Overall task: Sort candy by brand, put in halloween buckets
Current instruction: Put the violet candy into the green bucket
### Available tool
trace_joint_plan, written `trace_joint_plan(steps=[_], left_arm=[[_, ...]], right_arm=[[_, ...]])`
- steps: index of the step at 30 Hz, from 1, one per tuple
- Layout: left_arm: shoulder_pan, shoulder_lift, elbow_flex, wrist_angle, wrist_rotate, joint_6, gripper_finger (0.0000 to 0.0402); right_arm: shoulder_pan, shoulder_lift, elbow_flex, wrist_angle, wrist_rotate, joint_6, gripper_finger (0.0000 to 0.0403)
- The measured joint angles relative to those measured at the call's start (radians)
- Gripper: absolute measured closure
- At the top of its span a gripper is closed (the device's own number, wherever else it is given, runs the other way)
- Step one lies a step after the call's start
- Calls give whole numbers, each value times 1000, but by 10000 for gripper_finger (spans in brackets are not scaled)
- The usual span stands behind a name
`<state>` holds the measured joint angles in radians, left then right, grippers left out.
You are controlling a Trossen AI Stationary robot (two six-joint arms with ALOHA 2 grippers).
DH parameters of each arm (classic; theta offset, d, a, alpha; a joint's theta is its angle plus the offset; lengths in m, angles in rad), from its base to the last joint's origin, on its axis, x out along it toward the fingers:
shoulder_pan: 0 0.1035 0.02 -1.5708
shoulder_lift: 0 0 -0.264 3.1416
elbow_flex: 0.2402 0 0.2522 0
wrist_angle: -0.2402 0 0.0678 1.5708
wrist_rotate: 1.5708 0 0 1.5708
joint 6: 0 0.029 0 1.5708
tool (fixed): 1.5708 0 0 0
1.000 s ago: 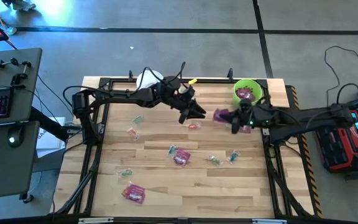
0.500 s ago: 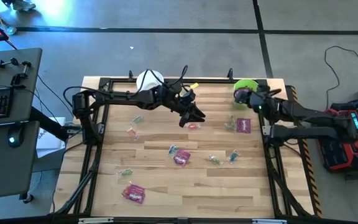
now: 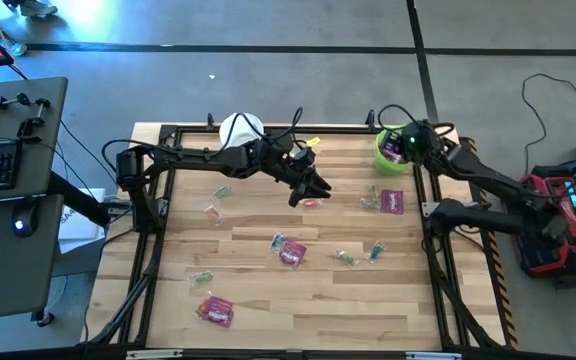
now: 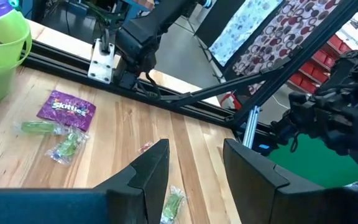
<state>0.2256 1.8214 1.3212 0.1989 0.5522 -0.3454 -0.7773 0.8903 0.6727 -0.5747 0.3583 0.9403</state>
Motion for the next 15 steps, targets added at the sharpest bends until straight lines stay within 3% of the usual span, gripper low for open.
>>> trace_joint_plan(steps=[7,15], left_arm=[[0,0,0,0,-3,0,257],[0,0,0,0,-5,1,257]], right_arm=[[-77,124,0,16,-76,-51,384],[-87,151,11,-1,-94,-65,298]])
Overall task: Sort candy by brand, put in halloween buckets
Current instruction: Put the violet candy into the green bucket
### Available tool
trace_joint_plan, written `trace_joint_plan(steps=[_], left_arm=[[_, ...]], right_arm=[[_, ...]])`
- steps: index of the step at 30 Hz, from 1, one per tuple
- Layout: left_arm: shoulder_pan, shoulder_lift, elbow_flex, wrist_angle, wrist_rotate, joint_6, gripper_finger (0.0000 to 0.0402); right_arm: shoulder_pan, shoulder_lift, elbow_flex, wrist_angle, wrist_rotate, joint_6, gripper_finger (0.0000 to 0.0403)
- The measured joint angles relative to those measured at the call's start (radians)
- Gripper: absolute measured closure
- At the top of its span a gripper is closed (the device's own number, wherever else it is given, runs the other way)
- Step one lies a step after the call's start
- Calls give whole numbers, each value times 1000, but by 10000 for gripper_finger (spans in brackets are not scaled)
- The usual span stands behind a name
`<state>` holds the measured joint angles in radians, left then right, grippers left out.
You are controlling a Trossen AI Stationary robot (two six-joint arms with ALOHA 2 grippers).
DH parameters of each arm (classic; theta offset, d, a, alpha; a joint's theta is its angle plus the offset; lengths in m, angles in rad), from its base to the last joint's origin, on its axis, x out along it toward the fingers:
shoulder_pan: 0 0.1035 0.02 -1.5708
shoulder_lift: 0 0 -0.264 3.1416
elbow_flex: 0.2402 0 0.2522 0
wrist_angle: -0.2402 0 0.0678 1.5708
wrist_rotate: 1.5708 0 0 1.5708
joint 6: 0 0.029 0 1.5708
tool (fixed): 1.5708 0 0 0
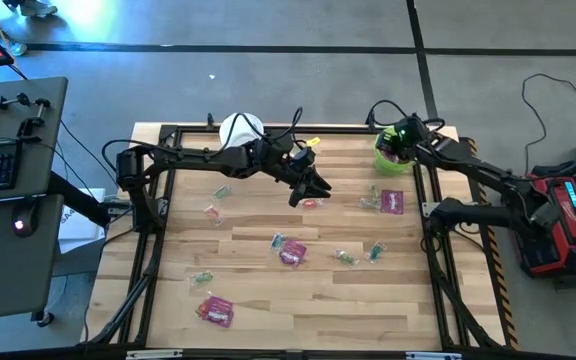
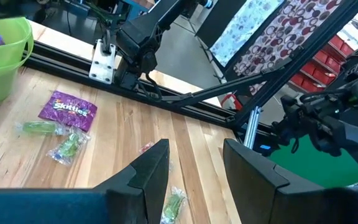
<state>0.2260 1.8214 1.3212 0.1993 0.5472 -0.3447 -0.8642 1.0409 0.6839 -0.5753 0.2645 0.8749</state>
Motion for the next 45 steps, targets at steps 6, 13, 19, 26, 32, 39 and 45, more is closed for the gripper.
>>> trace_joint_plan(steps=[6,13,19,26,32,39,45], left_arm=[[0,0,0,0,-2,0,257],[0,0,0,0,-2,0,257],[-6,0,0,-1,17,-2,257],[-19,0,0,-1,24,6,257],[-20,0,0,-22,24,7,257],[-20,0,0,-27,24,7,257],[-20,0,0,-27,24,8,257]], right_arm=[[0,0,112,-124,84,-66,231],[0,1,174,-142,73,-143,254],[0,53,137,-107,23,-145,381],[0,210,135,-106,12,-136,394],[-2,293,135,-85,39,-123,400],[-52,341,135,-72,6,-136,402],[-88,337,135,-85,-43,-162,403]])
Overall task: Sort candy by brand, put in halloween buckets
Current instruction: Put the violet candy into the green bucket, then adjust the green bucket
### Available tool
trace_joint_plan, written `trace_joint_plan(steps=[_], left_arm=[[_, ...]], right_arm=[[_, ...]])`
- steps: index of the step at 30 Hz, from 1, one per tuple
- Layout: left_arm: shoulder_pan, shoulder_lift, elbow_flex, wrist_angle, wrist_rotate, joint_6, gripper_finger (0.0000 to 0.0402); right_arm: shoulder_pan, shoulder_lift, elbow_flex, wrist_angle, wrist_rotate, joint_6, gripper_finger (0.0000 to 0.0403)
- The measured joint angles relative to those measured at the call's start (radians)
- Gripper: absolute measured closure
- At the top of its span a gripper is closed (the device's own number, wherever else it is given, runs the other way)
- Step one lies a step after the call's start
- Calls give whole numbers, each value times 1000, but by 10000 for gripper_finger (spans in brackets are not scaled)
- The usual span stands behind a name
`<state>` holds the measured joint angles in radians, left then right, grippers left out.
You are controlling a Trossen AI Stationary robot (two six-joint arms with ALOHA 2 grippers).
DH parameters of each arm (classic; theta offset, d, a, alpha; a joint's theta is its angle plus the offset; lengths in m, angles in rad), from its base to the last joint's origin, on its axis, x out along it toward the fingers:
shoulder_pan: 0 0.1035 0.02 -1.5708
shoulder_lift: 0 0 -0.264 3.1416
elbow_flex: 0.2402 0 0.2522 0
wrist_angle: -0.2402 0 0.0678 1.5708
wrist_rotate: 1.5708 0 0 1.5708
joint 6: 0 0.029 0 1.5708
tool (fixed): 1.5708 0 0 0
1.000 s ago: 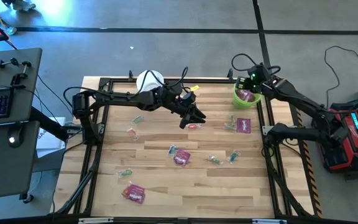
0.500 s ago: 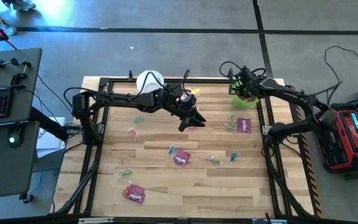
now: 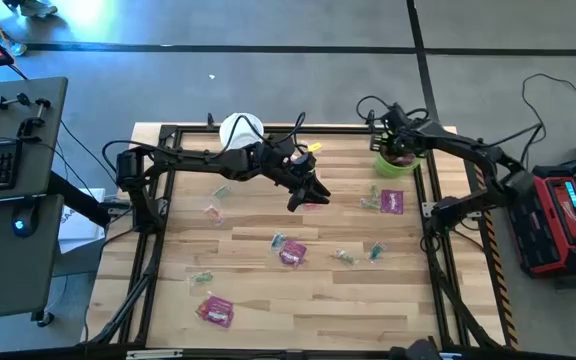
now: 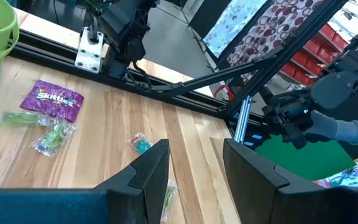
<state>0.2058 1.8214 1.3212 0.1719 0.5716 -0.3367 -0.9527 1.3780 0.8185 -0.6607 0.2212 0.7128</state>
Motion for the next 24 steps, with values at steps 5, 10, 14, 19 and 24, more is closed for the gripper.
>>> trace_joint_plan(steps=[5,10,14,19,24], left_arm=[[11,0,0,0,0,17,257],[27,-16,0,-13,-1,28,257],[32,-41,1,-48,-1,80,257],[31,-85,1,-133,-29,169,257],[32,-136,1,-234,-51,232,257]], right_arm=[[-3,-45,-1,-13,-5,-36,403],[-2,-144,-1,-59,-22,-68,403],[13,-223,-1,-113,-39,-73,403],[62,-280,-1,-104,5,-58,403],[57,-230,-1,11,32,-56,403]])
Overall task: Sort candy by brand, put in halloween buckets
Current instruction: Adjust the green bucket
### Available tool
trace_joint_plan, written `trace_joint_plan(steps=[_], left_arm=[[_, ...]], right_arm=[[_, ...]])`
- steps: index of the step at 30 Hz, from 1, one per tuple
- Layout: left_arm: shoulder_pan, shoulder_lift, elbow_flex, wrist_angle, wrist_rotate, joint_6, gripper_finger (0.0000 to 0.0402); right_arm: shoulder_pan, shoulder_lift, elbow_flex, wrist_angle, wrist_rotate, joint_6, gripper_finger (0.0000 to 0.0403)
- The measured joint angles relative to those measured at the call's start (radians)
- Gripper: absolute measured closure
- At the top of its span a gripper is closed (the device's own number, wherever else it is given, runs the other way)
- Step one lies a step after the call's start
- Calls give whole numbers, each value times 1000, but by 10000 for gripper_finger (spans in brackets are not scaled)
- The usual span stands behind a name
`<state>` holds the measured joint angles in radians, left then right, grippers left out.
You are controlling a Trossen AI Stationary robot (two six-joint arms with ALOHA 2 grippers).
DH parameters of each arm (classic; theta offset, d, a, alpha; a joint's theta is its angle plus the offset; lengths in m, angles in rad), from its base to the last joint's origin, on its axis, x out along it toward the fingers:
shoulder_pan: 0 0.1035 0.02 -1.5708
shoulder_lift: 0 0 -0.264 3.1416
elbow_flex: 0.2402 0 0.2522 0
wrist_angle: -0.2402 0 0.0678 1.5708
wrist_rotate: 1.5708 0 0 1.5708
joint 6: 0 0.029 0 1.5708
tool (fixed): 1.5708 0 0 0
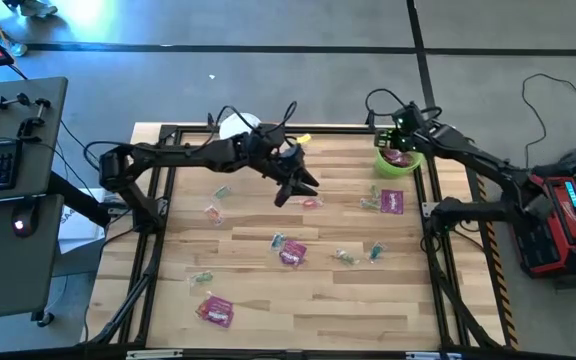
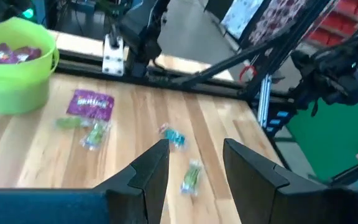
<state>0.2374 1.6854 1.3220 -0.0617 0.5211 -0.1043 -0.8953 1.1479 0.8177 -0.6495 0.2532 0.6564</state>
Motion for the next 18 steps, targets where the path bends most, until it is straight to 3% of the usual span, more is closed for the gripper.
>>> trace_joint_plan(steps=[9,18], left_arm=[[0,-115,0,-196,-114,82,257],[-2,-220,0,-385,-155,100,257]], right_arm=[[-15,179,0,126,6,14,403],[-14,184,0,246,36,-25,403]])
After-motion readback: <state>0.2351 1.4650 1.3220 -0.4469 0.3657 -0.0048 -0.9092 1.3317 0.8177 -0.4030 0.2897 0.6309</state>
